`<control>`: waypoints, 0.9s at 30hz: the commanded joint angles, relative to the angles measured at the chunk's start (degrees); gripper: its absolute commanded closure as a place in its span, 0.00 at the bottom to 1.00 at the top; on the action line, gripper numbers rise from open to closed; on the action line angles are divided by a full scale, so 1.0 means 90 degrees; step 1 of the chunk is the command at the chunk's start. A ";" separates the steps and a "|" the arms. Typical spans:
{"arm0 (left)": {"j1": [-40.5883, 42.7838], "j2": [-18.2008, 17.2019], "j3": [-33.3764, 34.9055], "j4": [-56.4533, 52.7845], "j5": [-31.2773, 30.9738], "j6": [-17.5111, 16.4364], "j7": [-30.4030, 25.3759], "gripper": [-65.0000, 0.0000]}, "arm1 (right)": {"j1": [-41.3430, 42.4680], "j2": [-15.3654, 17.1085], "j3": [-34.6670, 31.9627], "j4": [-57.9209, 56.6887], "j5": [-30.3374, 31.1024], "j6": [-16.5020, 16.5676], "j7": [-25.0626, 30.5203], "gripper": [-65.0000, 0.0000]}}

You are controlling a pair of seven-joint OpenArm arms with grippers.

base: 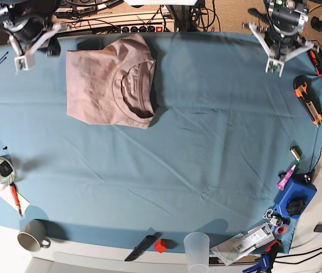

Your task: Fold the T-shirt properly

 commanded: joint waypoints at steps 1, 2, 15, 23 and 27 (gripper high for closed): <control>0.0187 -0.0039 -0.0019 0.0102 0.0051 0.0051 0.0034 1.00 | -0.0182 0.0104 0.0032 0.0107 0.0124 0.0046 -0.0015 1.00; 0.0328 -0.0036 -0.0019 0.0102 0.0053 0.0051 0.0075 1.00 | -0.0335 0.0126 0.0032 0.0107 0.0119 0.0100 -0.0040 1.00; 0.2098 -0.0039 -0.0019 0.0102 0.0474 0.0544 0.0250 1.00 | -0.2028 0.0124 0.0027 0.0083 0.0102 0.0507 -0.0040 1.00; 0.2424 -0.0036 -0.0019 -0.0308 0.0403 0.0551 -0.0012 1.00 | -0.2069 0.0469 -0.0257 -0.1263 -0.0435 0.0507 -0.0040 1.00; 0.2200 -0.0034 -0.0019 -0.1207 0.0102 0.0522 -0.0216 1.00 | -0.1885 0.0984 -0.0998 -0.2552 -0.0886 0.0507 0.0294 1.00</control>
